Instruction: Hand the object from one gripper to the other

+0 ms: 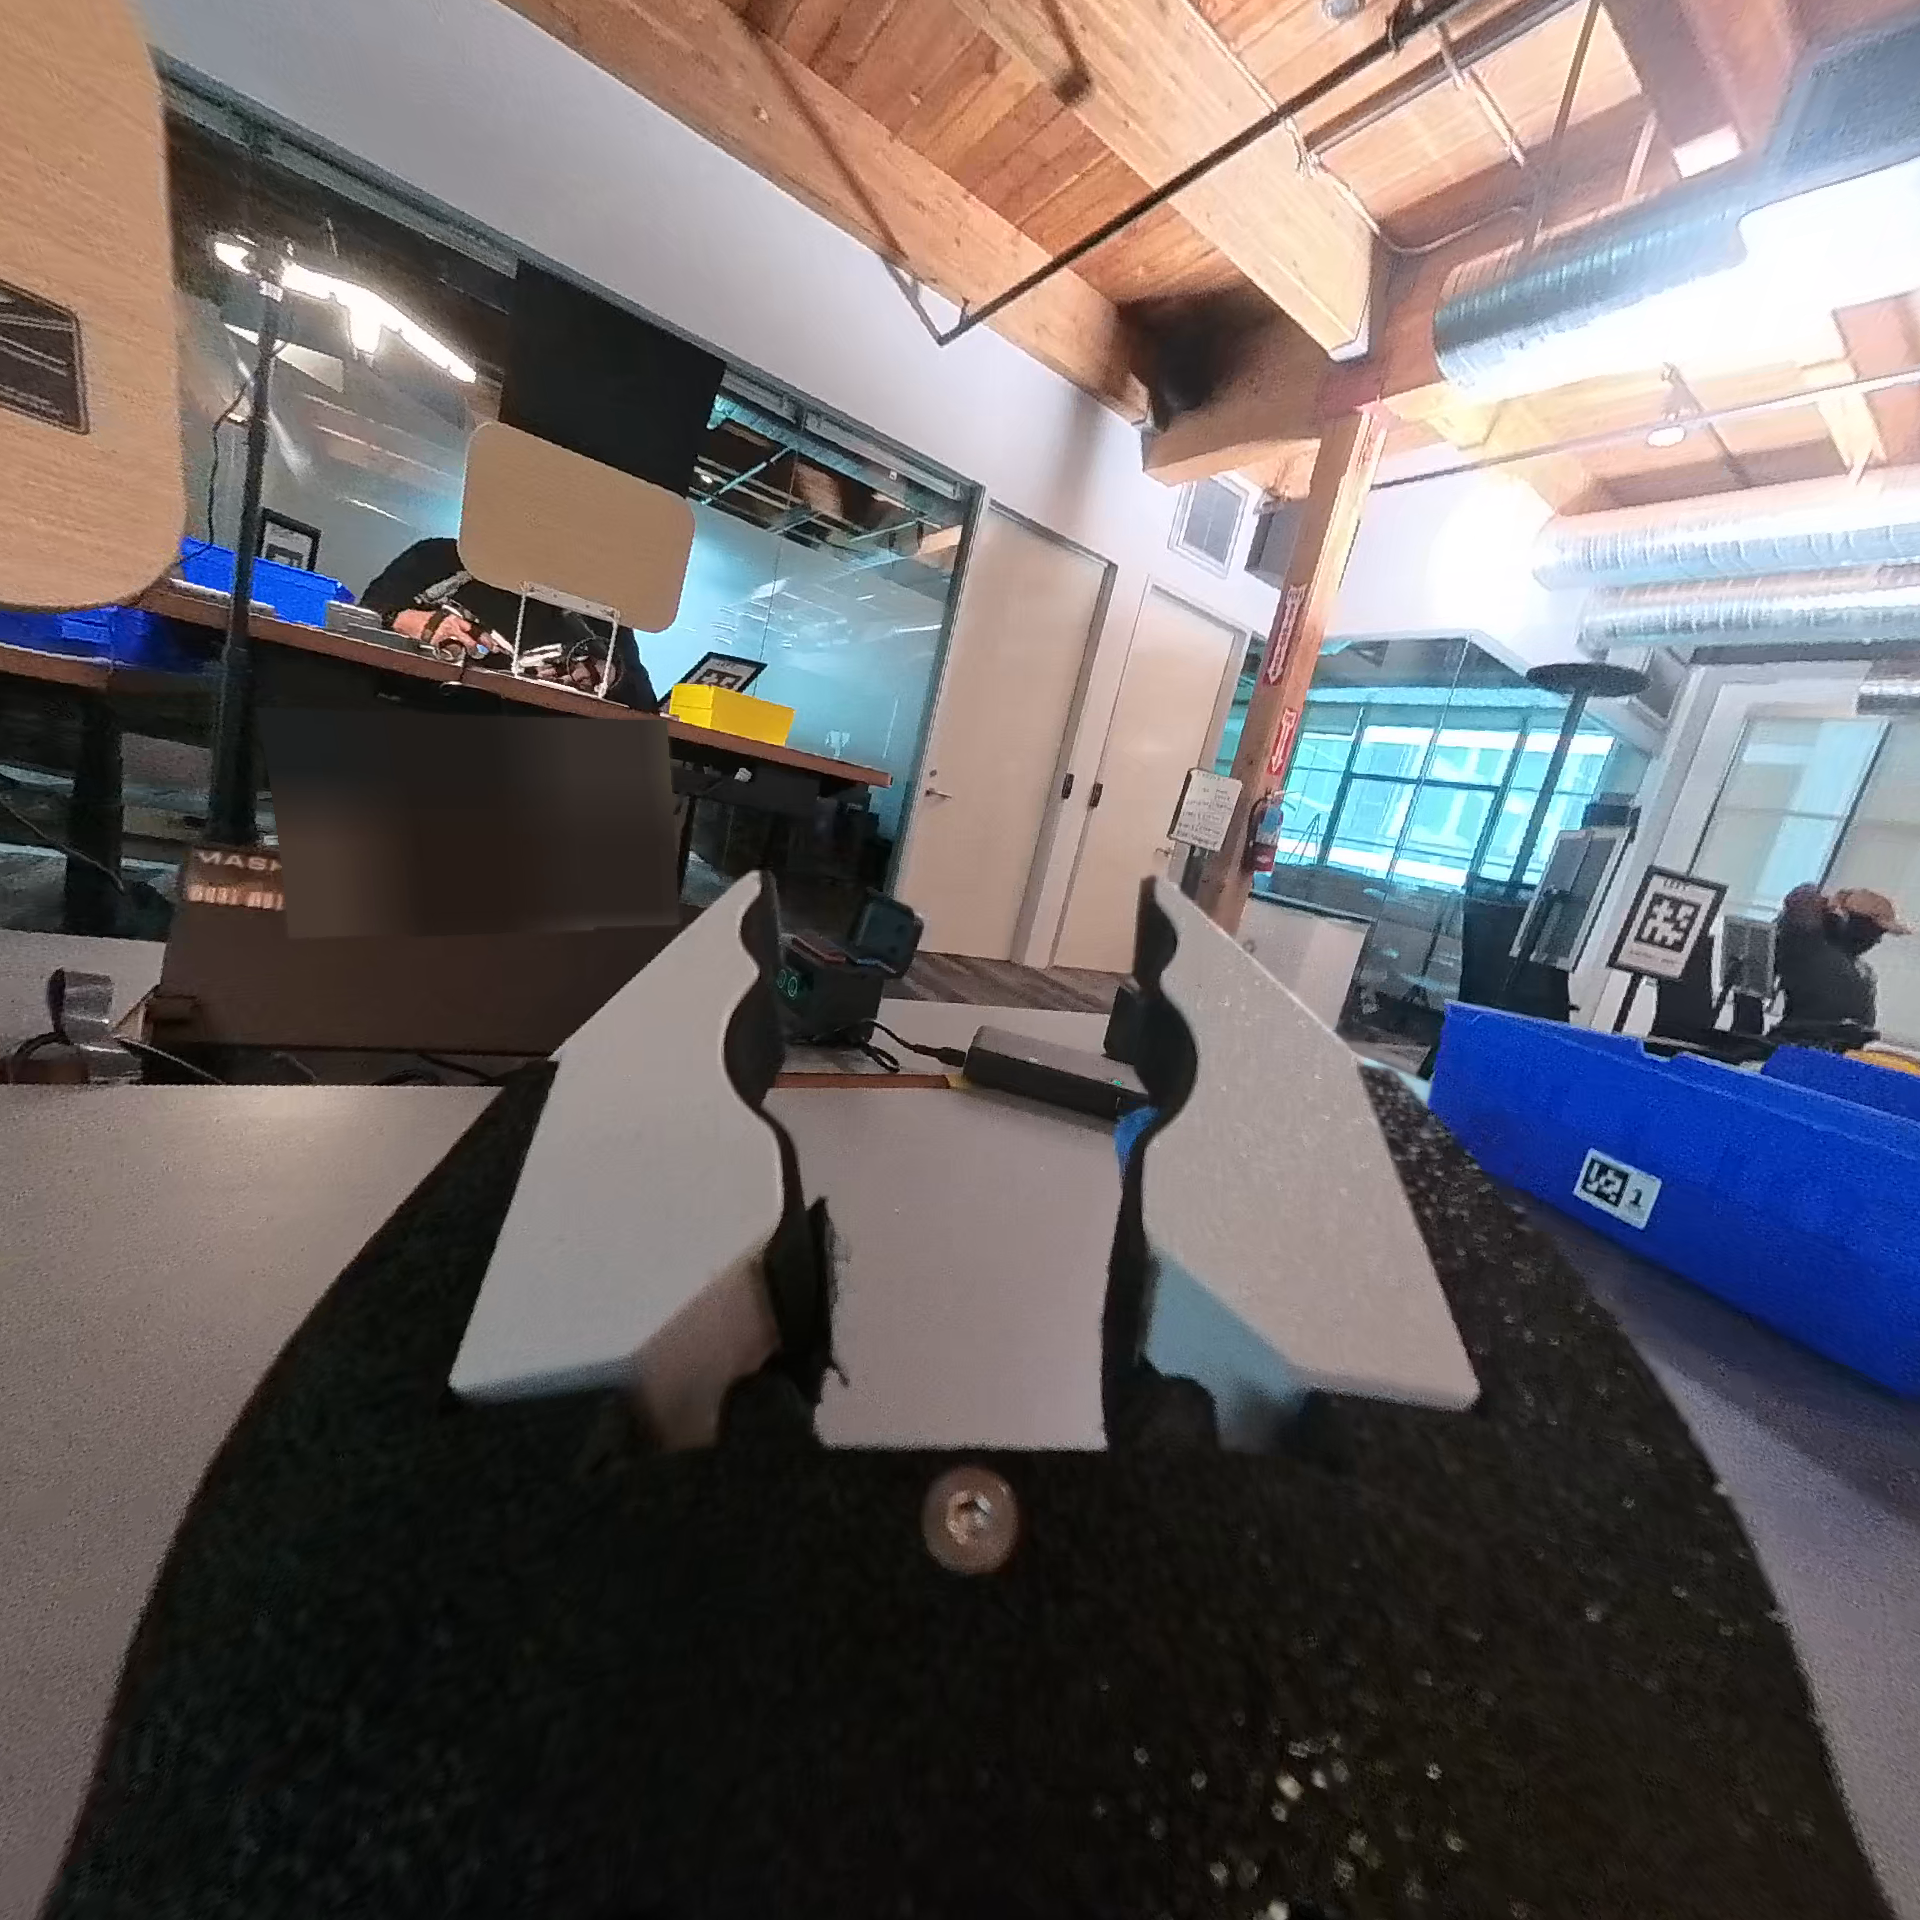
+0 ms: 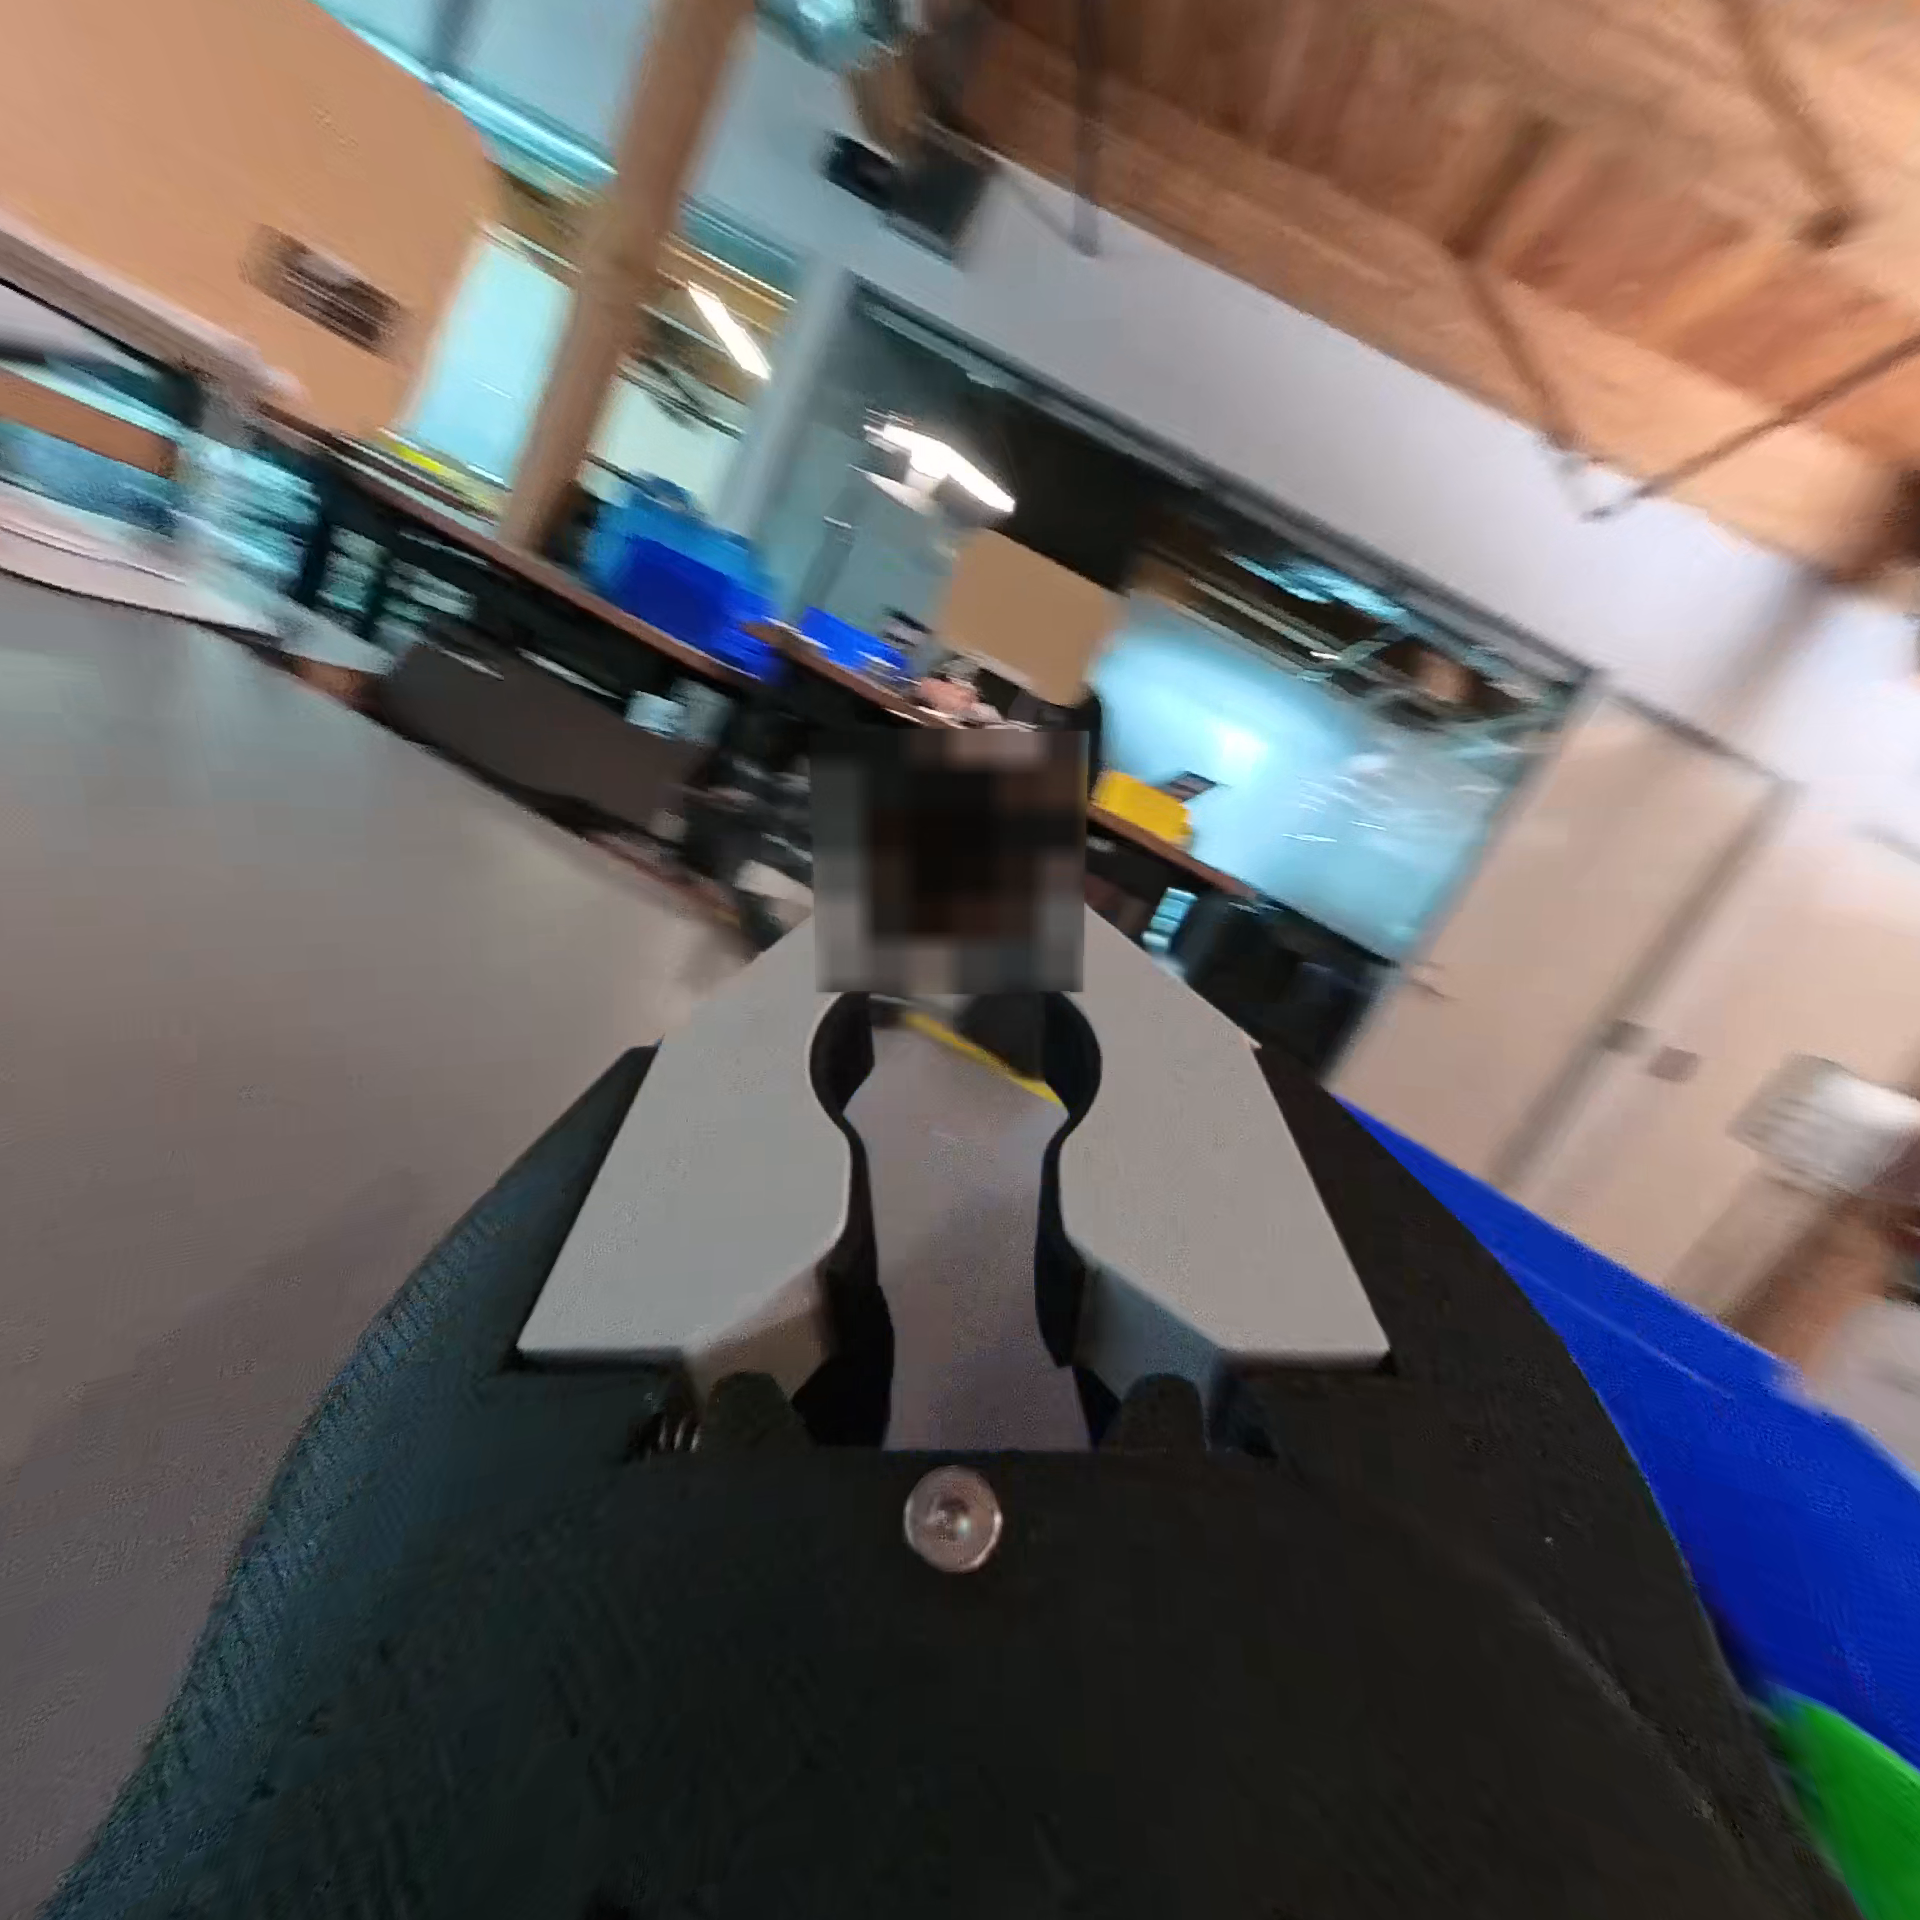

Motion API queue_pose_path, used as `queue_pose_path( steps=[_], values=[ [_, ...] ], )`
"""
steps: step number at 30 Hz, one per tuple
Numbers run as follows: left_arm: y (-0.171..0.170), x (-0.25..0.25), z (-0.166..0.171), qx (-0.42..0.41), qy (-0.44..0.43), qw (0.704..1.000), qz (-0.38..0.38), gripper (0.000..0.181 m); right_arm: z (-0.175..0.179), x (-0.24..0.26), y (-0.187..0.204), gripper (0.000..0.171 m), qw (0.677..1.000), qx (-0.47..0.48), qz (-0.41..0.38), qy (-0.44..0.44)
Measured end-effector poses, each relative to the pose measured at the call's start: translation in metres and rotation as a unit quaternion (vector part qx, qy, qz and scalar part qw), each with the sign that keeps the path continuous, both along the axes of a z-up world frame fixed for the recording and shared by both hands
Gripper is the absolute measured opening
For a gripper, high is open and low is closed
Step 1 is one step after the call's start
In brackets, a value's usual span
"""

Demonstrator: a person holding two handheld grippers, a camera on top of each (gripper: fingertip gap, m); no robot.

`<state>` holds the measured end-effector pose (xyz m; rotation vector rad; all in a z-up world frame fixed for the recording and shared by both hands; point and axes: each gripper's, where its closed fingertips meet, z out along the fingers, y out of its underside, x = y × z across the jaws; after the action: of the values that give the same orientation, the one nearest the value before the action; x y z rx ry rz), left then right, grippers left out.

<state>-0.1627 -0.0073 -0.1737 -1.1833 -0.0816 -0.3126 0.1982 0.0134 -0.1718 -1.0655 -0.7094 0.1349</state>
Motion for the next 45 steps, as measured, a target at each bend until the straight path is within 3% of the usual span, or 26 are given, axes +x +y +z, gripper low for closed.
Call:
queue_pose_path(
  steps=[3, 6, 17, 25, 28, 32, 34, 36, 39, 45],
  values=[
    [0.003, 0.002, -0.003, -0.020, 0.026, 0.999, 0.020, 0.053, -0.009, -0.074, -0.024, 0.026, 0.992, -0.026, 0.123, 0.000],
    [0.003, 0.005, -0.003, -0.031, 0.070, 0.996, 0.050, 0.045, -0.014, -0.129, -0.026, 0.026, 0.981, -0.054, 0.185, 0.012],
    [0.011, 0.006, -0.008, -0.064, 0.119, 0.987, 0.082, 0.043, -0.016, -0.266, 0.036, 0.027, 0.962, -0.097, 0.251, 0.041],
    [0.012, 0.007, -0.004, -0.075, 0.178, 0.977, 0.091, 0.040, -0.022, -0.297, 0.061, 0.027, 0.949, -0.122, 0.287, 0.035],
    [-0.009, 0.004, 0.030, -0.064, 0.224, 0.966, 0.112, 0.039, -0.021, -0.291, 0.063, 0.026, 0.950, -0.119, 0.286, 0.040],
    [-0.060, -0.027, 0.076, -0.122, 0.193, 0.957, 0.180, 0.048, -0.021, -0.292, 0.061, 0.025, 0.947, -0.119, 0.294, 0.043],
    [-0.086, -0.049, 0.081, -0.177, 0.211, 0.939, 0.204, 0.048, -0.022, -0.295, 0.059, 0.025, 0.946, -0.120, 0.298, 0.037],
    [-0.106, -0.084, 0.066, -0.275, 0.248, 0.904, 0.213, 0.046, -0.022, -0.298, 0.054, 0.025, 0.945, -0.114, 0.305, 0.031],
    [-0.131, -0.140, 0.017, -0.438, 0.268, 0.840, 0.177, 0.051, -0.023, -0.300, 0.050, 0.024, 0.946, -0.104, 0.307, 0.021],
    [-0.163, -0.188, -0.087, -0.631, 0.278, 0.723, 0.040, 0.060, -0.024, -0.301, 0.051, 0.023, 0.945, -0.109, 0.308, 0.020]
  ],
)
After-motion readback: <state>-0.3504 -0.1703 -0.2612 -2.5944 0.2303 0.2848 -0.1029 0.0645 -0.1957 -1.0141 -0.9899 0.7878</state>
